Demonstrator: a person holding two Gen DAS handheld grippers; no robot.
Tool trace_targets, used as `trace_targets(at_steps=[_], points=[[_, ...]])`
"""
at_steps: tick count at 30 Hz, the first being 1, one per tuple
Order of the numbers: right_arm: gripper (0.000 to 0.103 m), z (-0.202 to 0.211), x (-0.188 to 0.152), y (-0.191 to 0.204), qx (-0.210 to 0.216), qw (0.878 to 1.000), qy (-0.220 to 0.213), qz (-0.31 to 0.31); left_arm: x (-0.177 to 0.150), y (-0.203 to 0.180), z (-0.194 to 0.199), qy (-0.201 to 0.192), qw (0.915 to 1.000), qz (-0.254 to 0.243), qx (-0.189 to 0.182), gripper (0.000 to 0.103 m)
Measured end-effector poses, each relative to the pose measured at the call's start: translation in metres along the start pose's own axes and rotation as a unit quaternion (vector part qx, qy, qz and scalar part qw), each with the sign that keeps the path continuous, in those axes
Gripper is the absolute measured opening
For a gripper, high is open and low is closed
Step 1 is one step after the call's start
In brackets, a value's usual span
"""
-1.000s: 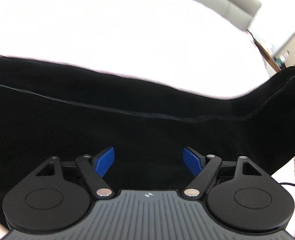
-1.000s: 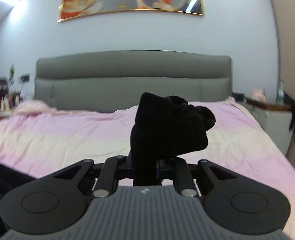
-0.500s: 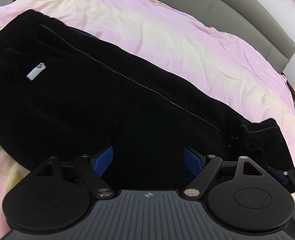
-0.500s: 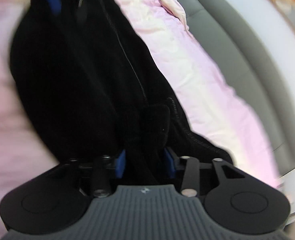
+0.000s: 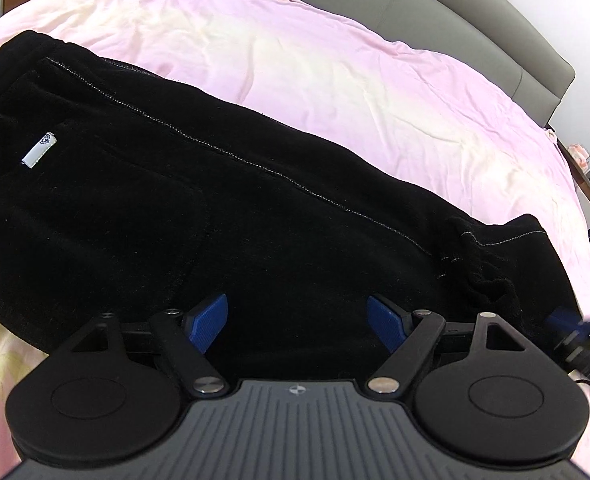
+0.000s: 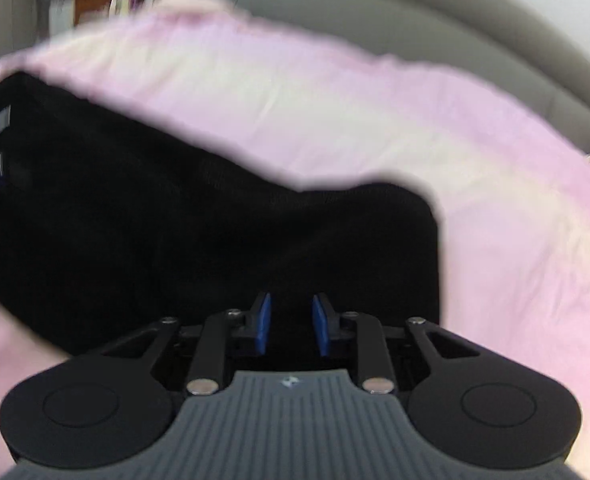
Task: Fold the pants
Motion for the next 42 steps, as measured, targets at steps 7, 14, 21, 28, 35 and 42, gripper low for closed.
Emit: trace_targets(at_steps=[7, 14, 21, 28, 35, 42], points=[[0.005, 0.039, 0.011, 0.012, 0.046, 0.996, -0.074, -0.014, 0.004, -0.005, -0.003, -0.006, 1.0000, -0.003, 0.000, 0.093], [0.007, 0.009, 0.012, 0.027, 0.090, 0.992, -0.061, -0.060, 0.002, -0.005, -0.011, -0.001, 0.9999, 0.002, 0.012, 0.093], [0.000, 0.026, -0.008, 0.042, 0.117, 0.992, -0.048, -0.004, 0.035, 0.011, 0.022, 0.010, 0.9990, 0.043, -0.008, 0.094], [0.026, 0.058, 0.005, 0.025, 0.118, 0.987, -0.092, -0.064, 0.073, 0.083, 0.044, 0.037, 0.9905, 0.113, 0.069, 0.100], [0.026, 0.062, 0.012, 0.049, 0.174, 0.977, -0.081, -0.091, 0.089, 0.165, 0.055, 0.034, 0.9663, 0.235, 0.099, 0.100], [0.037, 0.066, 0.020, 0.106, 0.403, 0.908, -0.002, -0.116, 0.061, 0.218, 0.030, 0.024, 0.9269, 0.360, 0.104, 0.100]])
Point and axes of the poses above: each gripper's, at about its wrist camera, not at the fingertips, and z roughly against the way its jaws point, y to its left, x to its top, the point moved 2 cm from there along -z, roughly the way its jaws point, and after that the axes turned 6 degrees about -y, right-handed, at the moved point
